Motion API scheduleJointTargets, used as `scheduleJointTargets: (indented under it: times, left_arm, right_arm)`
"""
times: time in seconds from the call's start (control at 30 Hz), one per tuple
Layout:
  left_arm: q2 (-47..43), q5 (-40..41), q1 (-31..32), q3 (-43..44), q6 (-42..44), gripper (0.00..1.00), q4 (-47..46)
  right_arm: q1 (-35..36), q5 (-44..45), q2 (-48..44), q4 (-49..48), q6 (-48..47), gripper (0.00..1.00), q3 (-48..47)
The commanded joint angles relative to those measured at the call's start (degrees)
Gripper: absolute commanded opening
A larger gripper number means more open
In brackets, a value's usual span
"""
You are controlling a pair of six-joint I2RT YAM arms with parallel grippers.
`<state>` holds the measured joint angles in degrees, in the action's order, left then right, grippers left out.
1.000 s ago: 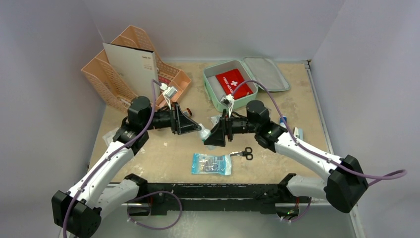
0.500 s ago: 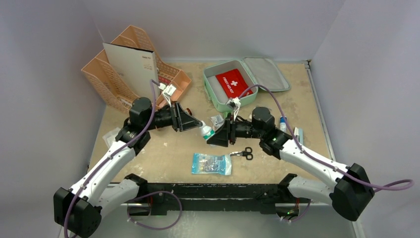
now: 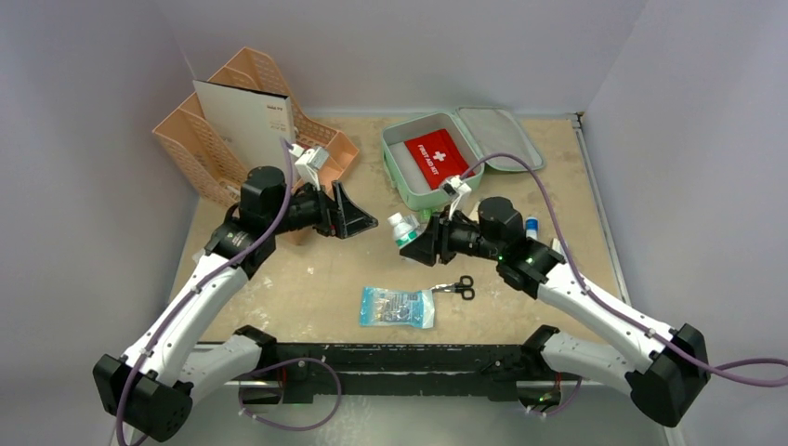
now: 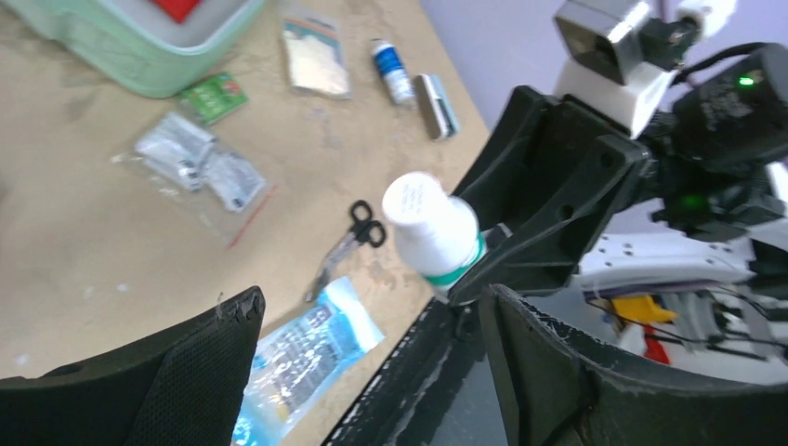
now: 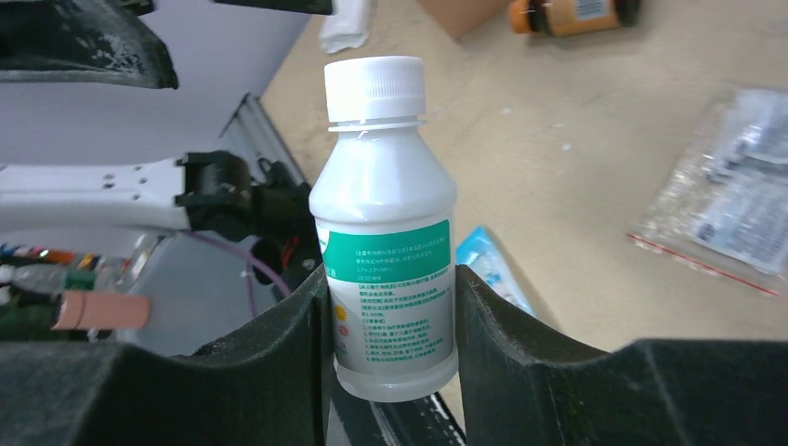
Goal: Organize the medicine kit
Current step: Place the pill bottle in the medicine box.
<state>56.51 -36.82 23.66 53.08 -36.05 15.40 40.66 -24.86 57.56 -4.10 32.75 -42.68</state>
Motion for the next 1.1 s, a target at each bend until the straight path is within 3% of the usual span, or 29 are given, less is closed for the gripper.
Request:
scheduleJointTargets:
  times: [0.0, 0.07, 0.17, 0.47, 1.07]
  left_arm:
    - [-1.76, 9.37, -0.11, 3.01, 6.65, 0.84, 8.90]
    - [-2.69, 9.58, -0.11, 2.90, 8.42, 0.86, 9.96]
    - [-4.15, 10.54, -0.11, 2.75, 11.54, 1.00, 11.62]
    - [-6.80, 12.14, -0.11, 1.23, 20.42, 1.00, 18.50]
    - [-10.00, 10.30, -0.11, -3.38, 23.18, 1.00, 18.87]
  right_arm:
    - [-0.44, 11.12, -0.59, 8.49, -3.27, 0.17, -5.00]
    - [-0.50, 13.85, 0.48, 12.07, -4.53, 0.17, -7.43]
    - [-0.50, 17.16, 2.60, 15.51, -5.21, 0.17, -11.22]
    - [-3.47, 19.65, 17.22, 13.09, -6.79, 0.16, -23.07]
    - [-11.17, 25.17, 51.27, 21.13, -19.38, 0.16, -58.31]
